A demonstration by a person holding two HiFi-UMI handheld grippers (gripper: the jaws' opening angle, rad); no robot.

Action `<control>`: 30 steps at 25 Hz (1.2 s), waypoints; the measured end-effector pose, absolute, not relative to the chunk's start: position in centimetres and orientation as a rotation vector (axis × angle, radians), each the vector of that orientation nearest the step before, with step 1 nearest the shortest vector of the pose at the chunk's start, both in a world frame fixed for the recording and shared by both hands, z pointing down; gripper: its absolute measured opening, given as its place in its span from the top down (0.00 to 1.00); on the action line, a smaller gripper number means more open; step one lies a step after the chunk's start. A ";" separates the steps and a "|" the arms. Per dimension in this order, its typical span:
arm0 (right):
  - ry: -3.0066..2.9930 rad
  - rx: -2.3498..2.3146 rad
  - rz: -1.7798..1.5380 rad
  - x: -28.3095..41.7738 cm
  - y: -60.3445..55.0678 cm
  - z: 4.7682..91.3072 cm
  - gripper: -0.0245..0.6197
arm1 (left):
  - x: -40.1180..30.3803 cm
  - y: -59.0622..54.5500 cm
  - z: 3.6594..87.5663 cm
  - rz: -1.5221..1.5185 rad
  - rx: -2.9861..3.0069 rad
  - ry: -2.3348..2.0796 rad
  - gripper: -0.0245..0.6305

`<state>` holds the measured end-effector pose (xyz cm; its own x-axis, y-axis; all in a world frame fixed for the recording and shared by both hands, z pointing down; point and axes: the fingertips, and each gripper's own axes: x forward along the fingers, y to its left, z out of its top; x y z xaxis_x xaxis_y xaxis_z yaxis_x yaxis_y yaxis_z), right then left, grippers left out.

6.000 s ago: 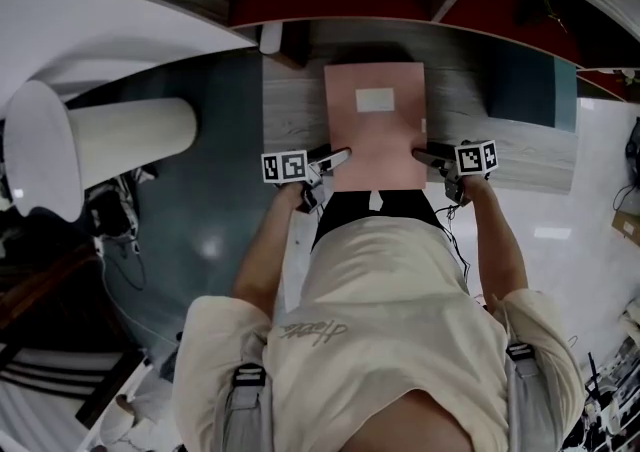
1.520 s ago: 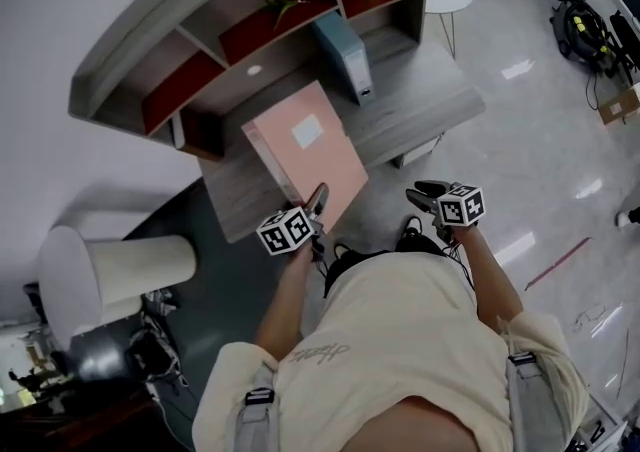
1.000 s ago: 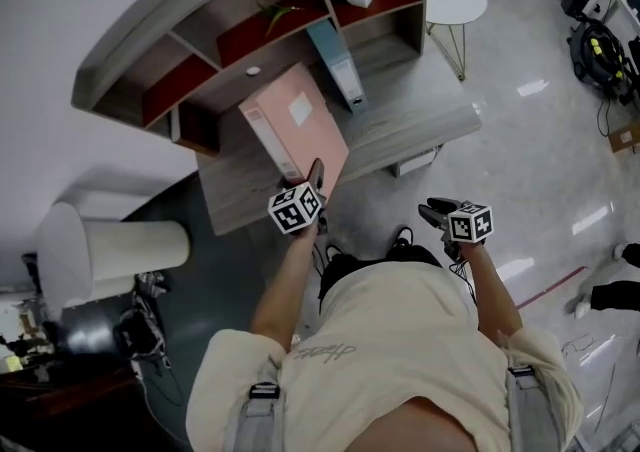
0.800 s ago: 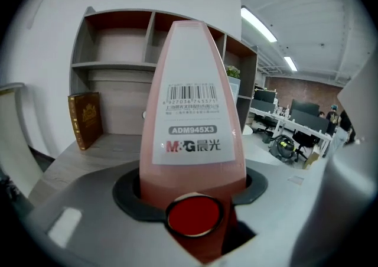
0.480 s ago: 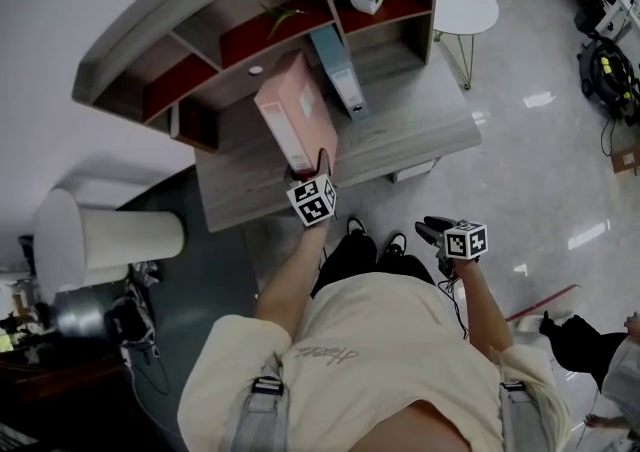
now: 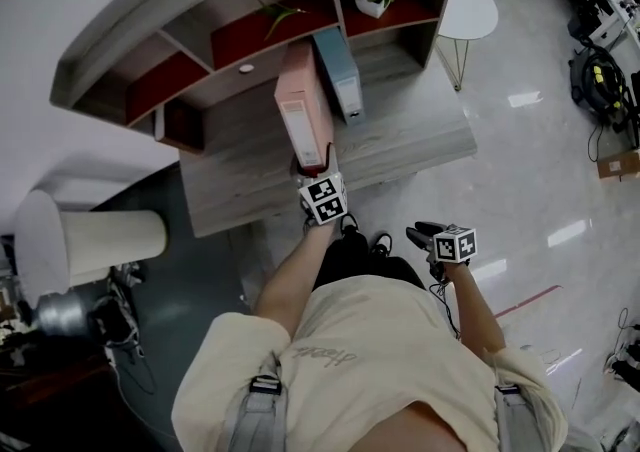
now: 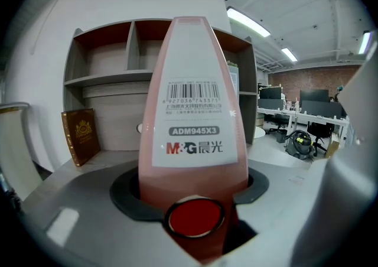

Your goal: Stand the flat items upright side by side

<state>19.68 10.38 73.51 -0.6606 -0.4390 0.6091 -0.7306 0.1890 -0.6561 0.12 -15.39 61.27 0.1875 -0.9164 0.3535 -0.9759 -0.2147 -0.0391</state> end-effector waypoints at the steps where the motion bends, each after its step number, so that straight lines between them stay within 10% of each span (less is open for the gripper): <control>1: -2.178 1.104 1.452 19.6 10.0 73.4 0.72 | 0.4 -15.6 61.6 0.453 2.257 -1.833 0.49; 30: -1.943 1.263 1.584 19.1 4.9 74.4 0.72 | 6.6 -24.1 70.3 0.958 2.328 -1.472 0.30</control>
